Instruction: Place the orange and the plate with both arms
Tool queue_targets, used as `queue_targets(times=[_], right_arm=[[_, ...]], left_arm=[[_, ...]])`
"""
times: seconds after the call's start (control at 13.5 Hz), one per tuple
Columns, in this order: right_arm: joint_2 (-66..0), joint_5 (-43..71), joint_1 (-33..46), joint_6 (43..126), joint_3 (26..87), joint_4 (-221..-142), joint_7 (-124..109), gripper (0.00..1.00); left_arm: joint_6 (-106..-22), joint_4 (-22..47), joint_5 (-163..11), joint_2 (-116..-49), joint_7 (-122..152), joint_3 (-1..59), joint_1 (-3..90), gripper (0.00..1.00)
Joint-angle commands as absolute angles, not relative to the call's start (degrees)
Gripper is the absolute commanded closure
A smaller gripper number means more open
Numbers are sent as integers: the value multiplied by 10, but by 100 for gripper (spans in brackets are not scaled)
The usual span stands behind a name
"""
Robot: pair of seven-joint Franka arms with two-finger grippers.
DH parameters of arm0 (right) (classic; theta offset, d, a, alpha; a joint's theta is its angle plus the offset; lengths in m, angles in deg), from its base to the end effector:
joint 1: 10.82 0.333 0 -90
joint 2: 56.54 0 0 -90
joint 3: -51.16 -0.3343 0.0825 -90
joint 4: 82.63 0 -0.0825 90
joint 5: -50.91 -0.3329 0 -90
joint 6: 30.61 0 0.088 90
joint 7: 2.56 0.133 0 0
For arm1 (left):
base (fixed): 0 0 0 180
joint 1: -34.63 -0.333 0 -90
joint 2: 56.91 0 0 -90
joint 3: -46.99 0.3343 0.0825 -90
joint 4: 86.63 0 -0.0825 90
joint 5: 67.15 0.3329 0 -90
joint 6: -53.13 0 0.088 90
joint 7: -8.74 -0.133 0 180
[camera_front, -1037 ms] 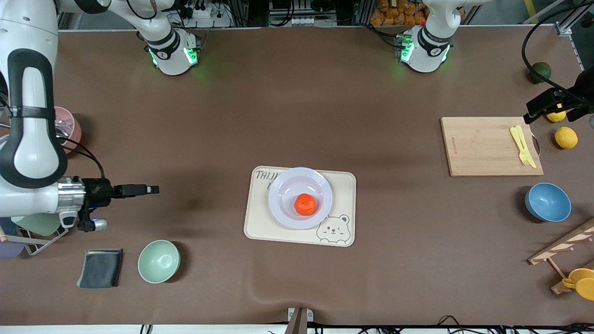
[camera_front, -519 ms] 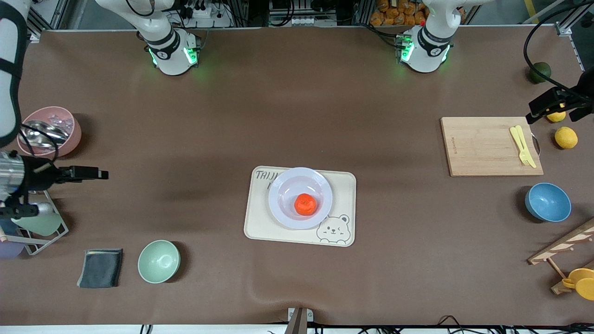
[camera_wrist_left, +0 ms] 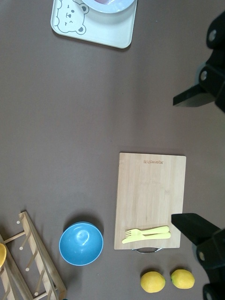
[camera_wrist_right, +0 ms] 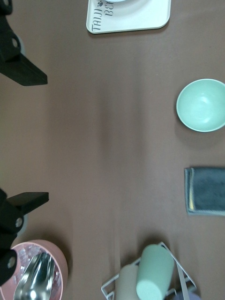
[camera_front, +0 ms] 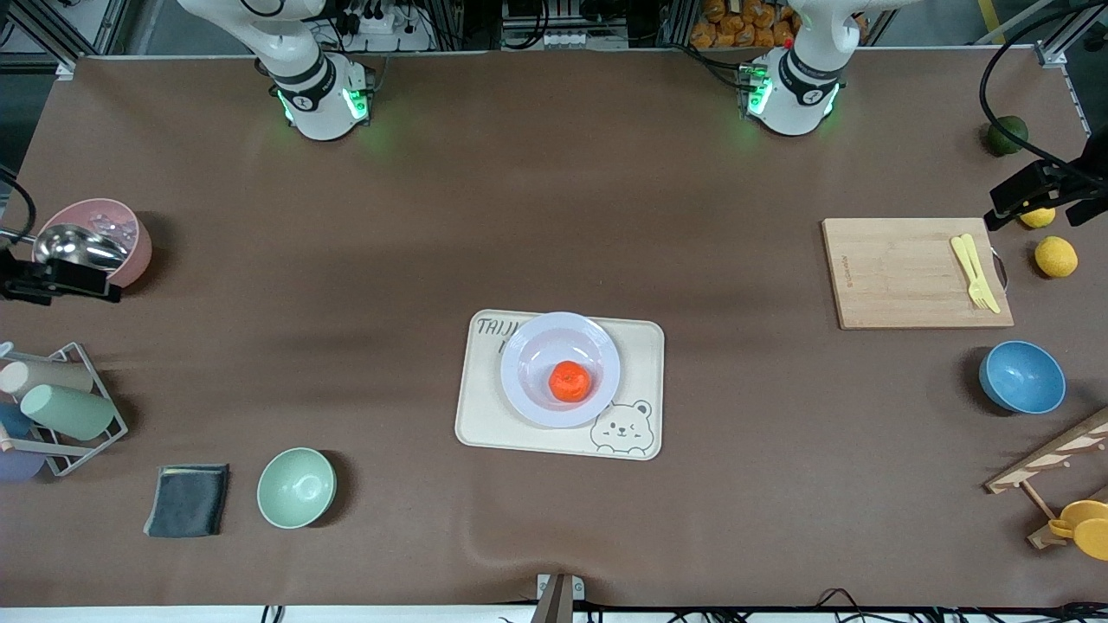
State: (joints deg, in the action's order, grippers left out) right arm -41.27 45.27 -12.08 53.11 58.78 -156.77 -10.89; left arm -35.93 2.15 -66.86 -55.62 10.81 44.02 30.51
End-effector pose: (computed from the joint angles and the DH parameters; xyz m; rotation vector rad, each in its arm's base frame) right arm 0.5704 -0.0636 0.5800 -3.0617 0.0010 0.1328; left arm 0.4954 0.0103 0.6355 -3.1340 -0.0883 -0.0430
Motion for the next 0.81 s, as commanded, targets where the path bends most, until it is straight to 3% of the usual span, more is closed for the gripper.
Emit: queue_targets(times=[0.0, 0.15, 0.74], right_arm=[[-524, 468, -122, 623, 581, -1728, -96, 0], [-575, 467, -120, 683, 579, -1819, -96, 0], [-592, 506, -114, 685, 554, -1805, -90, 0]], left_arm=[[-357, 15, -678, -557, 94, 439, 302, 0], [-358, 14, -678, -557, 95, 439, 302, 0], [-360, 13, -675, -556, 100, 438, 309, 0]])
